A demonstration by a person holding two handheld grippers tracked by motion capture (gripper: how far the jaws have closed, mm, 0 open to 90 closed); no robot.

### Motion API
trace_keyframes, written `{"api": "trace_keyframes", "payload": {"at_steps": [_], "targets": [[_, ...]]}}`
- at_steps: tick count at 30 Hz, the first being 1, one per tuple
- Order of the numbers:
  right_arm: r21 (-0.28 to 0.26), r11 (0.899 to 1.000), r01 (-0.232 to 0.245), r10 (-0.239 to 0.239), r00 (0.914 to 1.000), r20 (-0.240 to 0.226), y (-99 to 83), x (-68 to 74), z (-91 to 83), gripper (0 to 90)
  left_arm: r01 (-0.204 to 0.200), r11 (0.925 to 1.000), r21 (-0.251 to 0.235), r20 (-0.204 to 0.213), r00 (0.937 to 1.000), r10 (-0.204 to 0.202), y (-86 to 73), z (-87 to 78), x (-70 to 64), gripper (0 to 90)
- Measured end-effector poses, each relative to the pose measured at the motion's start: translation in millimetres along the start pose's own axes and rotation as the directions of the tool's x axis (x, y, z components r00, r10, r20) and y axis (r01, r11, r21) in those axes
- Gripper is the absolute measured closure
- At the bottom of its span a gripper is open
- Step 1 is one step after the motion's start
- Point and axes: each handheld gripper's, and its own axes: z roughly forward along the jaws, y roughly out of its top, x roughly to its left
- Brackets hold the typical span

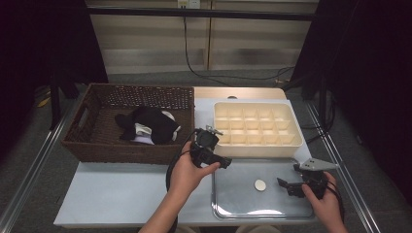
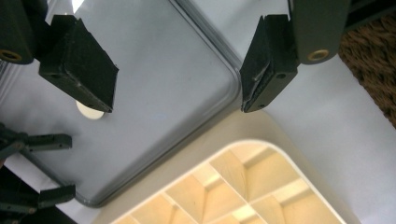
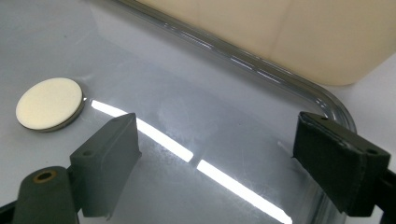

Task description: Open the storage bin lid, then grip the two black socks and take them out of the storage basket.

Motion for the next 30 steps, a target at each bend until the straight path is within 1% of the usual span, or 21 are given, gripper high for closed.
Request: {"api": "trace_keyframes", "payload": {"at_steps": [1, 3, 4, 5, 9, 10, 13, 14, 19, 20, 22, 23, 24, 25, 26, 27, 28, 29, 30], "targets": [[0.0, 1.0, -0.001, 0.001, 1.0, 0.0, 0.0, 0.0, 0.0, 14.1, 0.005, 1.0, 0.001, -0.001, 1.0, -0.005, 4.0, -0.2, 0.5, 27.0], [0.0, 1.0, 0.0, 0.0, 1.0, 0.0, -0.1, 0.0, 0.0, 14.0, 0.01, 1.0, -0.002, -0.001, 1.0, -0.01, 6.2, 0.1, 0.8, 27.0], [0.0, 1.0, -0.001, 0.001, 1.0, -0.001, 0.0, 0.0, 0.0, 14.0, 0.005, 1.0, 0.003, -0.002, 1.0, -0.005, 11.1, -0.8, 2.4, 27.0], [0.0, 1.0, -0.001, 0.001, 1.0, -0.001, 0.0, -0.1, 0.0, 14.1, 0.005, 1.0, 0.003, -0.002, 1.0, -0.005, 11.1, -0.8, 2.4, 26.9], [-0.001, 1.0, -0.001, 0.001, 1.0, 0.0, -0.1, 0.0, 0.0, 14.1, 0.001, 1.0, 0.007, 0.001, 1.0, -0.001, 20.6, -0.4, 5.0, 26.9], [-0.001, 1.0, -0.001, 0.001, 1.0, 0.0, -0.1, 0.0, 0.0, 14.0, 0.006, 1.0, 0.003, 0.001, 1.0, -0.006, 25.1, 0.1, 5.4, 26.9], [0.0, 1.0, -0.001, 0.001, 1.0, -0.001, -0.1, 0.0, 0.0, 14.1, 0.004, 1.0, -0.001, 0.008, 1.0, -0.004, 29.4, 0.0, 7.0, 26.9], [0.0, 1.0, -0.002, 0.002, 1.0, -0.001, 0.0, 0.0, 0.0, 14.1, 0.011, 0.9999, -0.003, 0.007, 0.9999, -0.011, 32.9, -0.3, 9.1, 26.9], [0.0, 1.0, -0.002, 0.002, 1.0, -0.001, 0.0, -0.1, 0.0, 14.1, 0.027, 0.9996, -0.011, 0.001, 0.9996, -0.027, 39.2, -1.8, 14.5, 26.9], [0.0, 1.0, -0.003, 0.003, 1.0, -0.001, 0.0, 0.0, 0.0, 14.0, 0.035, 0.9992, -0.017, -0.002, 0.9994, -0.035, 40.7, -2.3, 15.4, 26.9], [0.0, 1.0, -0.003, 0.003, 1.0, -0.002, 0.0, -0.1, 0.0, 14.1, 0.032, 0.9992, -0.022, -0.011, 0.9994, -0.032, 45.8, -6.6, 19.5, 26.9], [0.0, 1.0, -0.003, 0.003, 1.0, -0.002, 0.0, -0.1, 0.0, 14.1, 0.032, 0.9992, -0.022, -0.011, 0.9994, -0.032, 45.8, -6.6, 19.5, 26.9], [0.0, 1.0, -0.003, 0.003, 1.0, -0.001, 0.0, 0.0, 0.0, 14.1, 0.044, 0.9985, -0.032, -0.014, 0.9989, -0.044, 48.7, -9.6, 22.1, 26.9], [0.0, 1.0, -0.003, 0.003, 1.0, -0.001, 0.0, 0.0, 0.0, 14.1, 0.044, 0.9985, -0.032, -0.014, 0.9989, -0.044, 48.7, -9.6, 22.1, 26.9], [0.0, 1.0, -0.002, 0.002, 1.0, -0.001, 0.0, -0.1, 0.0, 14.0, 0.047, 0.9983, -0.034, -0.015, 0.9987, -0.048, 50.9, -12.9, 26.3, 26.8], [0.0, 1.0, -0.002, 0.002, 1.0, -0.001, 0.0, -0.1, 0.0, 14.0, 0.047, 0.9983, -0.034, -0.015, 0.9987, -0.048, 50.9, -12.9, 26.3, 26.5], [-0.001, 1.0, -0.001, 0.001, 1.0, -0.001, -0.1, -0.1, 0.0, 14.0, 0.059, 0.9972, -0.045, -0.02, 0.998, -0.06, 52.0, -15.6, 30.9, 26.4], [-0.001, 1.0, -0.002, 0.002, 1.0, -0.001, -0.1, 0.0, 0.0, 14.0, 0.064, 0.9969, -0.046, -0.023, 0.9976, -0.065, 52.5, -17.5, 33.1, 26.3], [-0.001, 1.0, -0.002, 0.002, 1.0, -0.001, -0.1, 0.0, 0.0, 14.0, 0.064, 0.9969, -0.046, -0.023, 0.9976, -0.065, 52.5, -17.5, 33.1, 26.4]]}}
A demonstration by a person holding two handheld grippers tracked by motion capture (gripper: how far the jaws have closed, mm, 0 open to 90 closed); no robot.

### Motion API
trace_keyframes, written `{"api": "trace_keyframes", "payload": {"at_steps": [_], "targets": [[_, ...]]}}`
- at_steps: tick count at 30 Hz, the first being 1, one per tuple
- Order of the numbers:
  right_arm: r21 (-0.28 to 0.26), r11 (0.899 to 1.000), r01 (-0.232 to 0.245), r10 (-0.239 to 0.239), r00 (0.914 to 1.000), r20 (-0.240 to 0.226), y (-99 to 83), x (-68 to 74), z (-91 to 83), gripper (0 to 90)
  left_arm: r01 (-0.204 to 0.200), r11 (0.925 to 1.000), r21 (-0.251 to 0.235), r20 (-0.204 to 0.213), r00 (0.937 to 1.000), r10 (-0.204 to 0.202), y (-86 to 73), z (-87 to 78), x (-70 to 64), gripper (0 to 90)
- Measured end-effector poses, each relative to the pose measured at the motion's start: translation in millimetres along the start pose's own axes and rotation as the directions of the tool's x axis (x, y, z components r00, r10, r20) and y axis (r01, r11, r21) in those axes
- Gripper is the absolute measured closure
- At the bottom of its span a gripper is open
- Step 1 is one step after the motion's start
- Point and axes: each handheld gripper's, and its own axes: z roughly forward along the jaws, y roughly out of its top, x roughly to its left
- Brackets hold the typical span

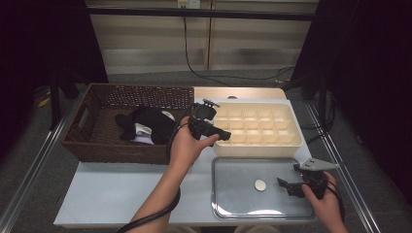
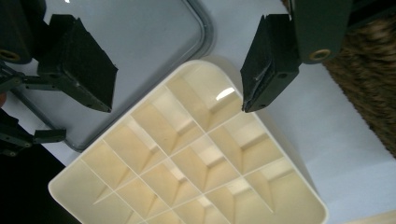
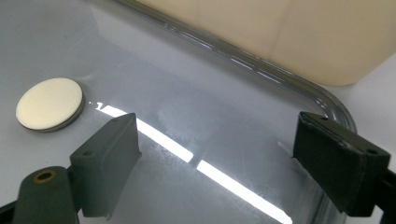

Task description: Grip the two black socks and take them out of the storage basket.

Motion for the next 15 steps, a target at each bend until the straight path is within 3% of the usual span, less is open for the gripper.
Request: {"api": "trace_keyframes", "payload": {"at_steps": [15], "targets": [[0.001, 1.0, -0.002, 0.002, 1.0, 0.0, 0.1, 0.0, 0.0, 14.1, 0.051, 0.998, -0.037, -0.078, 0.9955, -0.054, 2.6, -30.5, 39.5, 26.4]]}}
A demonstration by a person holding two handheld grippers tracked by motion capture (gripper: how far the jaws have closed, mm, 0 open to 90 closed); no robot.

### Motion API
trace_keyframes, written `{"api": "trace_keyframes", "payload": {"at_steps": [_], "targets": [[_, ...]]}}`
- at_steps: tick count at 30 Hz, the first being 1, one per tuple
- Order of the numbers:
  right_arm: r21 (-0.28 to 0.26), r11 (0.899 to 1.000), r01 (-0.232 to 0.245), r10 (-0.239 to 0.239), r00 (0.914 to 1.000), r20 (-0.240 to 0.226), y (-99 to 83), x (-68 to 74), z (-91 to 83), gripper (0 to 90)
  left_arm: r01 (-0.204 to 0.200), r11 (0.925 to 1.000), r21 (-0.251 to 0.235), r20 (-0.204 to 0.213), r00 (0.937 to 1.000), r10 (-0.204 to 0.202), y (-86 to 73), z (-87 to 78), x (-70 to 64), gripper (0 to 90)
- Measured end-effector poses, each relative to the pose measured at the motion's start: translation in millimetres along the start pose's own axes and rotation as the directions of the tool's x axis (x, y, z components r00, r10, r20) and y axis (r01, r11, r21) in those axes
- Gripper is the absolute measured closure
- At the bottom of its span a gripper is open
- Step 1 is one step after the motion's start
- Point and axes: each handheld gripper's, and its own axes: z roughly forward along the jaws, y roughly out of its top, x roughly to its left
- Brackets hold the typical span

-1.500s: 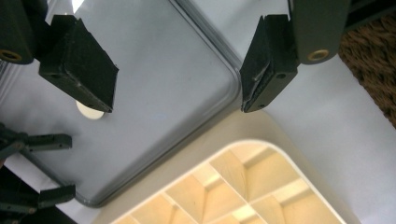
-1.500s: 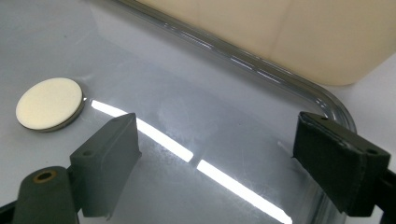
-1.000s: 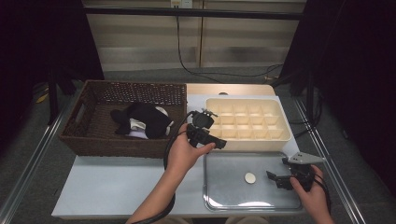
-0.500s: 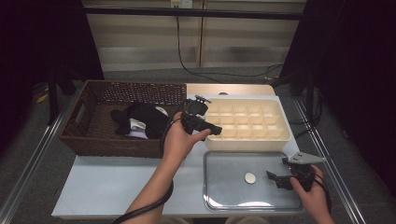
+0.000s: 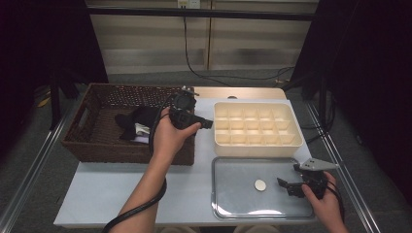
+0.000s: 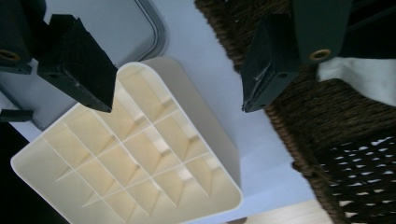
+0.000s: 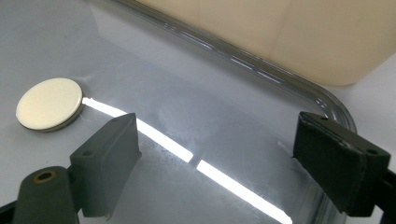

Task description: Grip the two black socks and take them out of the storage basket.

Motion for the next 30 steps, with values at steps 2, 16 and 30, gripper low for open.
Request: {"api": "trace_keyframes", "payload": {"at_steps": [2, 16, 30], "targets": [[0.0, 1.0, 0.0, 0.0, 1.0, 0.0, 0.0, 0.0, 0.0, 14.1, 0.007, 1.0, -0.004, -0.022, 0.9997, -0.007, -0.1, -5.2, 7.3, 26.4], [0.0, 1.0, 0.0, 0.0, 1.0, 0.0, 0.0, 0.0, 0.0, 14.0, 0.053, 0.9986, 0.009, -0.091, 0.9945, -0.052, -8.9, -13.5, 41.7, 26.1], [-0.002, 1.0, 0.004, -0.004, 1.0, 0.0, -0.1, -0.1, 0.1, 14.0, 0.101, 0.9949, 0.009, -0.132, 0.9863, -0.099, -17.3, -21.2, 71.0, 25.6]]}}
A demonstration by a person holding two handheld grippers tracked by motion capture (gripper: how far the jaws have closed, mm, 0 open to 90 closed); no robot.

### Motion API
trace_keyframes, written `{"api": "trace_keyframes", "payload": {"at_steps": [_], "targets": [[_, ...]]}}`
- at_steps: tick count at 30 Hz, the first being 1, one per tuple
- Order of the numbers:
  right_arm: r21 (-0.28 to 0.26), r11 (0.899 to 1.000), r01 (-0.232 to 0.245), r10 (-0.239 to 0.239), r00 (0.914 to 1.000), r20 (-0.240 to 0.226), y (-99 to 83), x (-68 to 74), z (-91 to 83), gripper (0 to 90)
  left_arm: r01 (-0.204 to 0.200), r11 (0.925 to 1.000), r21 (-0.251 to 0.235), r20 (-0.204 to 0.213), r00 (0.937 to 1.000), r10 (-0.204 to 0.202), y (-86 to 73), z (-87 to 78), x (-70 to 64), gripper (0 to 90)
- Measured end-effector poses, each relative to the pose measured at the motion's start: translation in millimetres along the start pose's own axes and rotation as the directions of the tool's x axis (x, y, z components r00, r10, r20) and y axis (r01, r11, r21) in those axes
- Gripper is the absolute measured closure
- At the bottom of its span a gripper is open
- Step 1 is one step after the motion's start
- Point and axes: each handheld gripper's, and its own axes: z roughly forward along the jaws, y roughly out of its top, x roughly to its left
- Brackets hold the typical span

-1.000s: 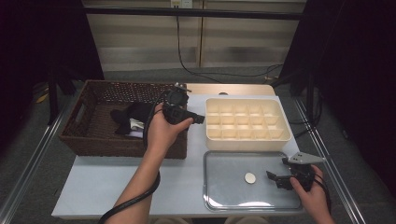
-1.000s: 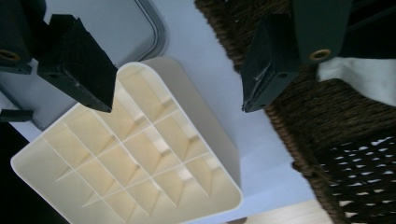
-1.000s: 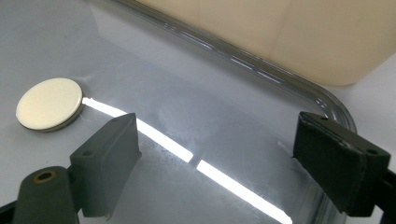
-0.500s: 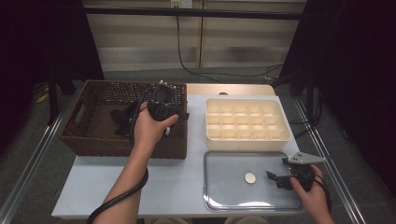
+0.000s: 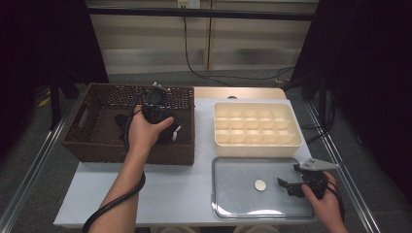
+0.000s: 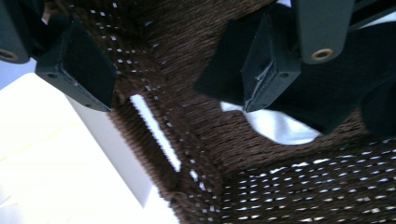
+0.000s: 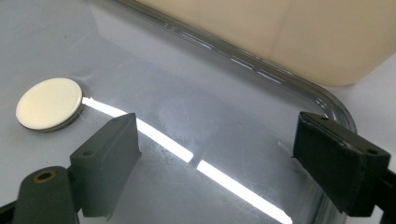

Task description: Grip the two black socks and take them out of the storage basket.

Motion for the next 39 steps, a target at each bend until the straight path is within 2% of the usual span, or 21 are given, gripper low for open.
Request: {"api": "trace_keyframes", "payload": {"at_steps": [11, 13, 22, 26, 30, 31, 35, 39], "targets": [[0.001, 1.0, -0.002, 0.002, 1.0, 0.001, 0.0, 0.4, -0.1, 14.1, 0.042, 0.9991, 0.011, -0.045, 0.9981, -0.041, -7.3, 0.3, 22.3, 25.7], [0.0, 1.0, -0.001, 0.001, 1.0, 0.003, -0.1, 0.5, -0.1, 14.1, 0.031, 0.9991, 0.03, -0.078, 0.9966, -0.028, -7.8, 1.8, 27.2, 25.7], [0.0, 1.0, 0.001, -0.001, 1.0, -0.002, -0.1, 0.3, 0.0, 14.1, 0.041, 0.9986, 0.032, -0.099, 0.9944, -0.038, -6.0, 4.0, 45.1, 26.1], [0.001, 1.0, 0.0, 0.0, 1.0, -0.002, 0.0, 0.4, 0.0, 14.1, 0.047, 0.9988, 0.013, -0.123, 0.9913, -0.046, -5.7, 7.0, 53.4, 25.6], [0.0, 1.0, 0.002, -0.002, 1.0, -0.005, 0.0, 0.3, 0.1, 14.1, 0.09, 0.9958, -0.015, -0.122, 0.9883, -0.091, -8.2, 13.5, 65.4, 25.4], [0.0, 1.0, 0.002, -0.002, 1.0, -0.005, 0.0, 0.3, 0.1, 14.1, 0.096, 0.9954, -0.006, -0.132, 0.9866, -0.096, -8.9, 15.6, 70.6, 25.4], [0.0, 1.0, 0.002, -0.002, 1.0, -0.006, 0.0, 0.4, 0.1, 14.1, 0.1, 0.995, -0.004, -0.143, 0.9847, -0.099, -8.9, 19.2, 77.3, 25.3], [0.001, 1.0, 0.002, -0.002, 1.0, -0.008, 0.1, 0.4, 0.1, 14.1, 0.091, 0.9957, 0.019, -0.139, 0.9864, -0.088, -8.0, 25.8, 82.4, 22.4]]}}
